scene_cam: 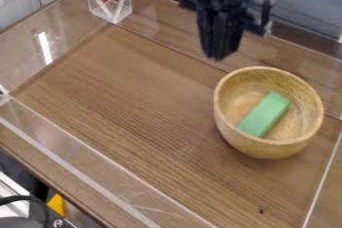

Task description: Remove the green block from inside the brown bowl and put it on the table

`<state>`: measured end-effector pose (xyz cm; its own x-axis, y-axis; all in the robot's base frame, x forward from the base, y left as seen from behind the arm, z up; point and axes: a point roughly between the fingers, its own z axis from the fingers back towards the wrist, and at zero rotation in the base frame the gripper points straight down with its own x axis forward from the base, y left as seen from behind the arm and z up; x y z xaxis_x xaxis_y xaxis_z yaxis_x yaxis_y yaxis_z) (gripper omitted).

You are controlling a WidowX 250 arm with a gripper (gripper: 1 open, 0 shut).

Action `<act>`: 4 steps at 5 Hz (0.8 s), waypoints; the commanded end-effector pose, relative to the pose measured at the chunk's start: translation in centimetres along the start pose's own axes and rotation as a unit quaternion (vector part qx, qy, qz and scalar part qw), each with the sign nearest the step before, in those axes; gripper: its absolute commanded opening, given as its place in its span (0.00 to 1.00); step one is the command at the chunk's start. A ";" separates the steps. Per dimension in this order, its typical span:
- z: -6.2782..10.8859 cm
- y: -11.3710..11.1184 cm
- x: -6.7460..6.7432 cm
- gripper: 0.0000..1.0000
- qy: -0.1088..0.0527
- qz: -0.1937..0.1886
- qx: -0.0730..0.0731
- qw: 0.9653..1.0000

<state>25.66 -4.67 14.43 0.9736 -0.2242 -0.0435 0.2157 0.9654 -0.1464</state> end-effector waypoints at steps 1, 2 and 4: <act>-0.1 -0.7 -0.2 0.00 -0.014 -0.018 -0.004 1.000; -1.5 -0.6 0.1 1.00 -0.008 -0.011 -0.007 1.000; -3.6 -0.8 1.1 1.00 -0.007 -0.020 -0.006 1.000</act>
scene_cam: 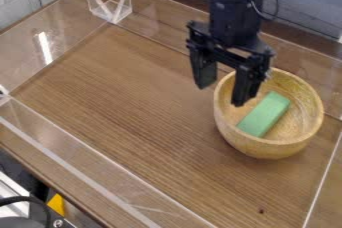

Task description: Remove the green block from inside the brown bowl and put it on the table

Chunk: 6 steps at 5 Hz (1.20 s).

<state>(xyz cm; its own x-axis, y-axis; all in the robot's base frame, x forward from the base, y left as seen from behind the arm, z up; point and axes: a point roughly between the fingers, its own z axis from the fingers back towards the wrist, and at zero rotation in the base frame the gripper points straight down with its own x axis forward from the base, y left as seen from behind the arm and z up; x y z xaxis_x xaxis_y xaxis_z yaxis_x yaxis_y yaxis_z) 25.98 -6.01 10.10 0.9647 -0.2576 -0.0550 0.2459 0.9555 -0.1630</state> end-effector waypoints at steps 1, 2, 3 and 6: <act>0.5 -0.3 0.6 1.00 -0.018 -0.017 0.005 1.000; 0.5 -0.2 0.8 1.00 -0.021 -0.024 0.007 0.999; -0.2 -0.1 1.1 1.00 -0.025 -0.022 0.007 0.999; -2.7 -1.6 2.7 1.00 -0.026 -0.057 0.011 0.998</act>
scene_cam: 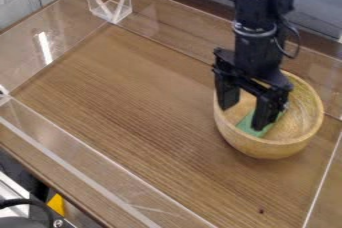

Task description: Remove the green block from inside the brown bowl and put it on the table

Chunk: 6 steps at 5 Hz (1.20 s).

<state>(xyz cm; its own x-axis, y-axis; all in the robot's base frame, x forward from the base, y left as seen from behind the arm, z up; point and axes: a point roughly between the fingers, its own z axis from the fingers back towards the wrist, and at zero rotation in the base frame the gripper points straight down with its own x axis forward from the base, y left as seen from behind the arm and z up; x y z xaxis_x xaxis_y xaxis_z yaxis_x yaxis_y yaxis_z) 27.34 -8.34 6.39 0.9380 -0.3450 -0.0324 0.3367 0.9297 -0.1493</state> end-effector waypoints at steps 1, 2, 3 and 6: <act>0.5 -0.3 1.0 1.00 -0.016 -0.047 0.005 0.999; -0.9 -0.3 1.9 1.00 -0.021 -0.008 0.005 1.000; -2.2 -0.2 2.8 0.00 -0.025 0.030 0.005 0.999; 2.5 2.6 2.6 0.00 -0.069 0.075 -0.009 0.995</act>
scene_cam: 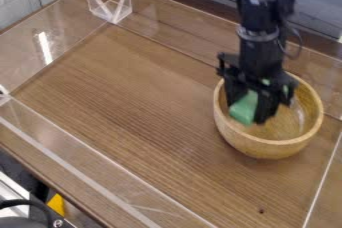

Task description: Remove the green block from inside the brown bowl and put it on the table

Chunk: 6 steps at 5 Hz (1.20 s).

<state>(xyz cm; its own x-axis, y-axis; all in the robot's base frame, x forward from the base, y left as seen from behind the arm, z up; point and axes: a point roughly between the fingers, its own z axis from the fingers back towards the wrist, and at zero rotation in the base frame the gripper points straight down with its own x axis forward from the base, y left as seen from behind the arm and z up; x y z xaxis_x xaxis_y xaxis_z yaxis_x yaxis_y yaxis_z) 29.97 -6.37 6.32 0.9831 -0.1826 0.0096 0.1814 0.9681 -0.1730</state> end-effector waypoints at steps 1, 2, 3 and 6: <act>4.2 -0.1 -0.1 0.00 -0.062 0.040 0.002 0.997; 5.2 1.0 -1.5 0.00 -0.078 0.082 0.005 0.994; 7.4 3.6 -2.8 0.00 -0.090 0.108 0.006 0.990; 4.8 -0.3 -2.0 0.00 -0.076 0.102 0.021 0.992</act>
<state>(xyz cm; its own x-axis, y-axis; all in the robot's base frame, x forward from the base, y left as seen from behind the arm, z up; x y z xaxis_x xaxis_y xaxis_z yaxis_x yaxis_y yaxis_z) 27.77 -5.47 10.22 0.9945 0.0422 0.0957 -0.0282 0.9894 -0.1425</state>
